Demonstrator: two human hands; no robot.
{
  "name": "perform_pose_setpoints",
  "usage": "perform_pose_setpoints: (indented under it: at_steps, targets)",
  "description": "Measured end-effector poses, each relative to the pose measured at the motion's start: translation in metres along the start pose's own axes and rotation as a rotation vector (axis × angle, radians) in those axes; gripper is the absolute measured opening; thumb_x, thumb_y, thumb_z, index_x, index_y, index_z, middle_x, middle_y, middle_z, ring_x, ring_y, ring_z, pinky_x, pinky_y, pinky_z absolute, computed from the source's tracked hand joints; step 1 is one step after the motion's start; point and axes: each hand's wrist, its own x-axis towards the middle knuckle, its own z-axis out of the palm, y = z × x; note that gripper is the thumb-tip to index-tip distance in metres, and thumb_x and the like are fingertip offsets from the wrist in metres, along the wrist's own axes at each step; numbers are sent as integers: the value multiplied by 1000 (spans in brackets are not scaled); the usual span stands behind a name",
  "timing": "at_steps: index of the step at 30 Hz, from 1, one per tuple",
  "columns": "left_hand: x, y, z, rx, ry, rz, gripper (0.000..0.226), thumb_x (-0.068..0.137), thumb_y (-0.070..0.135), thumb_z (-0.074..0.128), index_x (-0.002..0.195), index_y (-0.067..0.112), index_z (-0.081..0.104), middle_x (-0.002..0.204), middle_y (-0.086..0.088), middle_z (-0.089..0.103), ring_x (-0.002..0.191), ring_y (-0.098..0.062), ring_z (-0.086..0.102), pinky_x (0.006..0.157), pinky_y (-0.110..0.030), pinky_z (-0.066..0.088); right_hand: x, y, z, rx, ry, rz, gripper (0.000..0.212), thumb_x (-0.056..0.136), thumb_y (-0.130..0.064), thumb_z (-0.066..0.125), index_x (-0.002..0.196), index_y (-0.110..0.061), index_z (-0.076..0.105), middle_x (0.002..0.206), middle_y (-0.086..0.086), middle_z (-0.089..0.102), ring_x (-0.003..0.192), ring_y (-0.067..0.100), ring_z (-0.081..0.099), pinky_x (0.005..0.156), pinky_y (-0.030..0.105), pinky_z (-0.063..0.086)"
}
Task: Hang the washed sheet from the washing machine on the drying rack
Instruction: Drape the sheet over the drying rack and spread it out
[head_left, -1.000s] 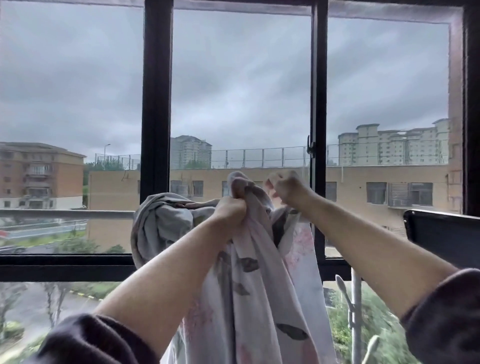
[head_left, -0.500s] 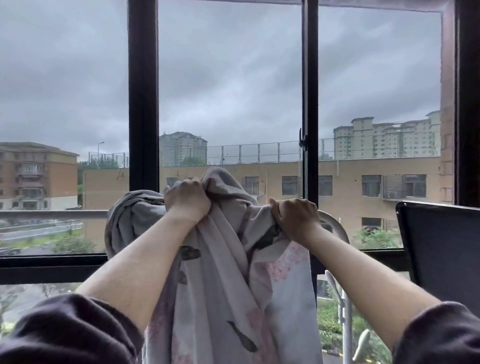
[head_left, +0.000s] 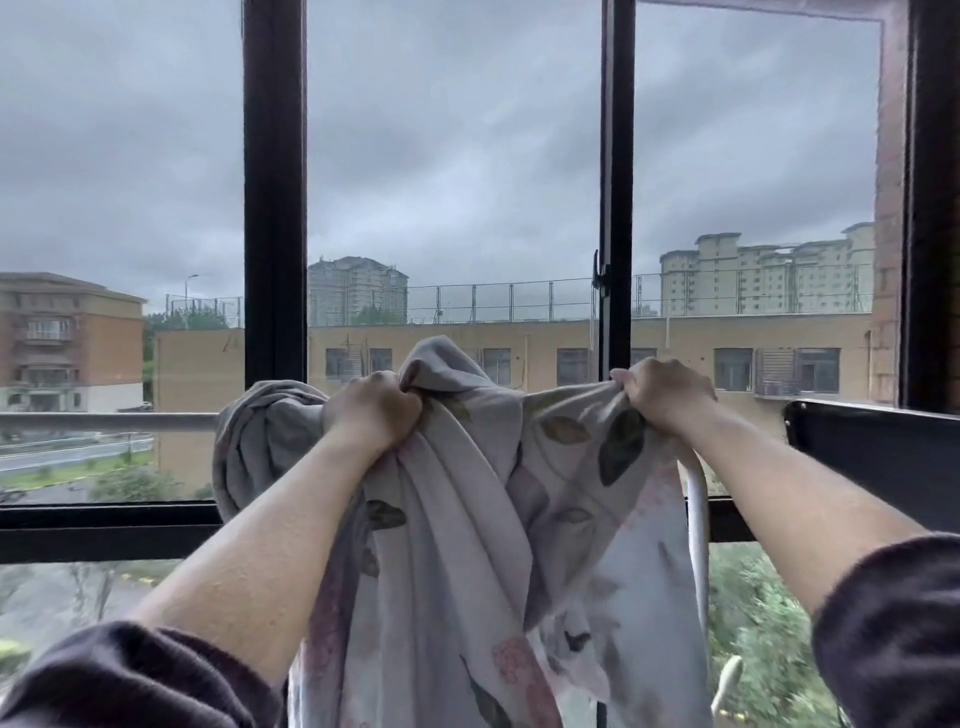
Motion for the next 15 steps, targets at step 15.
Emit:
perform_pose_setpoints:
  at_steps: [15]
  targets:
    - [2, -12, 5, 4, 25, 65, 55, 94, 51, 22, 119, 15, 57, 121, -19, 60, 112, -35, 55, 88, -38, 41, -25, -12, 26, 375, 219, -243, 33, 98, -30, 43, 84, -15, 69, 87, 11, 71, 85, 30, 65, 67, 26, 41]
